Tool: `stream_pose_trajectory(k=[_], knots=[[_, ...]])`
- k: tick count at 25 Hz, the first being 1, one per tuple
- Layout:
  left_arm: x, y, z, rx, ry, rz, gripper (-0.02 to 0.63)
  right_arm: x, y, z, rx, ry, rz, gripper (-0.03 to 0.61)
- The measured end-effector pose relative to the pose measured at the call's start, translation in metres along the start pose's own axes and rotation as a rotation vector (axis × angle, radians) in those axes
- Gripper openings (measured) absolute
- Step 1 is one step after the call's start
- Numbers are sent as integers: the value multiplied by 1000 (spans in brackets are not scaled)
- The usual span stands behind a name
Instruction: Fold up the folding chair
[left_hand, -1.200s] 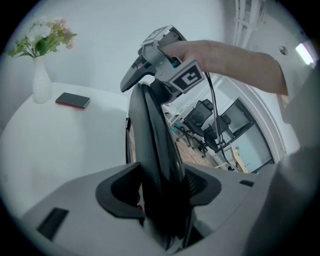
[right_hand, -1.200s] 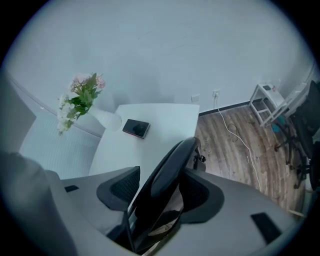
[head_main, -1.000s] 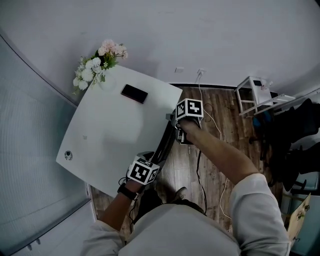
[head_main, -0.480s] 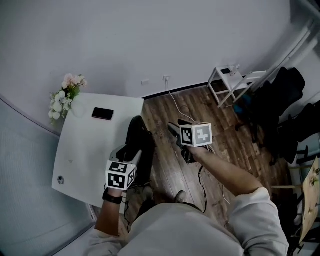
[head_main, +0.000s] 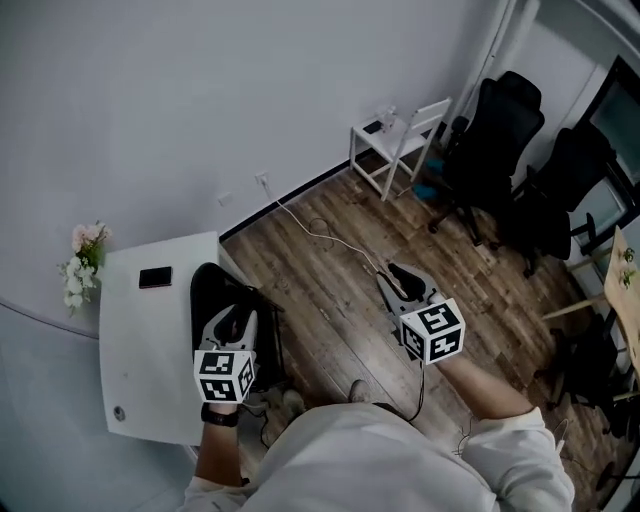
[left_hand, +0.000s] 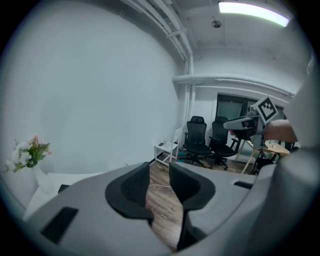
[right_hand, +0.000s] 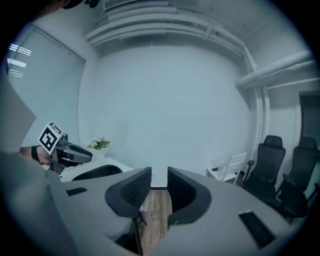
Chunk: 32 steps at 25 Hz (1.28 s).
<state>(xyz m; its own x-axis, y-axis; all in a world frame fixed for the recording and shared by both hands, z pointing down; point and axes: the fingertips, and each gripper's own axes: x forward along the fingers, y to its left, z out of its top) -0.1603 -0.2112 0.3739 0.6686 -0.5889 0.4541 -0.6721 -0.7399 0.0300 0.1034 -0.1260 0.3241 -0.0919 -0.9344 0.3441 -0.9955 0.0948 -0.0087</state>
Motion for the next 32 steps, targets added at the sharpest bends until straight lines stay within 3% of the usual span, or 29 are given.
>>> stream_pose_trajectory(k=[8, 19, 32], knots=[[-12, -48, 17, -5, -97, 16, 11, -93, -43, -9, -33, -140, -122, 18], [-18, -84, 12, 21, -103, -1, 6, -116, -53, -6, 5, -223, -147, 15], [-21, -75, 24, 38, -133, 20, 6, -99, -36, 1, -15, -251, -109, 15]])
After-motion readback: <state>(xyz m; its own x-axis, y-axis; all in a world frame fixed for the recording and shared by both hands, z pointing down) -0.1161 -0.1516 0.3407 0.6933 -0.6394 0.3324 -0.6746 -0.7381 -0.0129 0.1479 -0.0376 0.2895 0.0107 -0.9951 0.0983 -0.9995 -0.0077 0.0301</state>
